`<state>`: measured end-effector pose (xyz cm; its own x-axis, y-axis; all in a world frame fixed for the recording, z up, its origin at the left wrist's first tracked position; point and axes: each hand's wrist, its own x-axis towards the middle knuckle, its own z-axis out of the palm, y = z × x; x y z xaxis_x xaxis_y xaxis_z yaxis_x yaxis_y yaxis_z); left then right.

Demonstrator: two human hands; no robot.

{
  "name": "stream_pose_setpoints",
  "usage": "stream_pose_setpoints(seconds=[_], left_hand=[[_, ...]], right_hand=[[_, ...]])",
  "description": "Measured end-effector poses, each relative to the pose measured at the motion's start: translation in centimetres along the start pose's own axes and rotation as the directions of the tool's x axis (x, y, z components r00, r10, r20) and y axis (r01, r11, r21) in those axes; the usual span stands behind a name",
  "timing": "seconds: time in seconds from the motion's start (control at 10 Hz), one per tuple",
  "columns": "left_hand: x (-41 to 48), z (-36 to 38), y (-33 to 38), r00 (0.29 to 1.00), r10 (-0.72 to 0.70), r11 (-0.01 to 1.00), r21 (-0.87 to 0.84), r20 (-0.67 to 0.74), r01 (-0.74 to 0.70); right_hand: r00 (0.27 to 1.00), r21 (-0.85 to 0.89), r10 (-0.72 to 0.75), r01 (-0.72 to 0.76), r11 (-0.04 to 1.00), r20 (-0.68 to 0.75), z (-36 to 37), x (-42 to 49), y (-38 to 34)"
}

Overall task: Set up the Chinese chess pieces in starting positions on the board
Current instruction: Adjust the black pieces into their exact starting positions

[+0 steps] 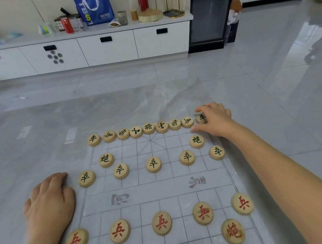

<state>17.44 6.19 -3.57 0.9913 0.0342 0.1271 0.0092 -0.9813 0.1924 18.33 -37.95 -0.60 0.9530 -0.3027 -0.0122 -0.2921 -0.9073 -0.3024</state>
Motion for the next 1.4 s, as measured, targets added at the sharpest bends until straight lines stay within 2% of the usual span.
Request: stream_pose_setpoints(seconds=[0.1, 0.4, 0.6, 1.0, 1.1, 1.3, 1.4], left_hand=[[-0.1, -0.1, 0.1, 1.000, 0.004, 1.000, 0.004, -0.006, -0.004], [-0.1, 0.1, 0.0, 1.000, 0.002, 1.000, -0.006, -0.020, -0.002], [-0.1, 0.0, 0.1, 1.000, 0.001, 1.000, 0.002, -0.013, -0.001], [-0.3, -0.3, 0.3, 1.000, -0.001, 1.000, -0.014, -0.006, 0.001], [-0.3, -0.3, 0.3, 1.000, 0.002, 1.000, -0.018, -0.011, -0.002], [-0.2, -0.2, 0.3, 1.000, -0.012, 1.000, -0.011, -0.007, 0.012], [-0.2, -0.3, 0.4, 1.000, -0.007, 1.000, -0.011, -0.004, 0.007]], right_hand=[[0.998, -0.016, -0.039, 0.039, 0.999, -0.039, 1.1, 0.3, -1.7], [0.998, 0.021, -0.018, 0.017, 1.000, 0.063, 0.5, 0.6, -0.9], [0.998, 0.089, -0.025, 0.021, 0.996, 0.049, 1.2, 0.5, -1.0], [0.998, 0.115, -0.018, 0.011, 0.993, 0.057, 0.9, 0.4, -1.3], [0.998, 0.131, -0.053, 0.046, 0.990, 0.046, 0.8, 0.4, -2.7], [0.995, 0.035, -0.103, 0.103, 0.994, -0.009, 1.8, 1.0, -4.8], [0.996, 0.064, -0.087, 0.086, 0.994, 0.009, 1.8, 1.0, -4.5]])
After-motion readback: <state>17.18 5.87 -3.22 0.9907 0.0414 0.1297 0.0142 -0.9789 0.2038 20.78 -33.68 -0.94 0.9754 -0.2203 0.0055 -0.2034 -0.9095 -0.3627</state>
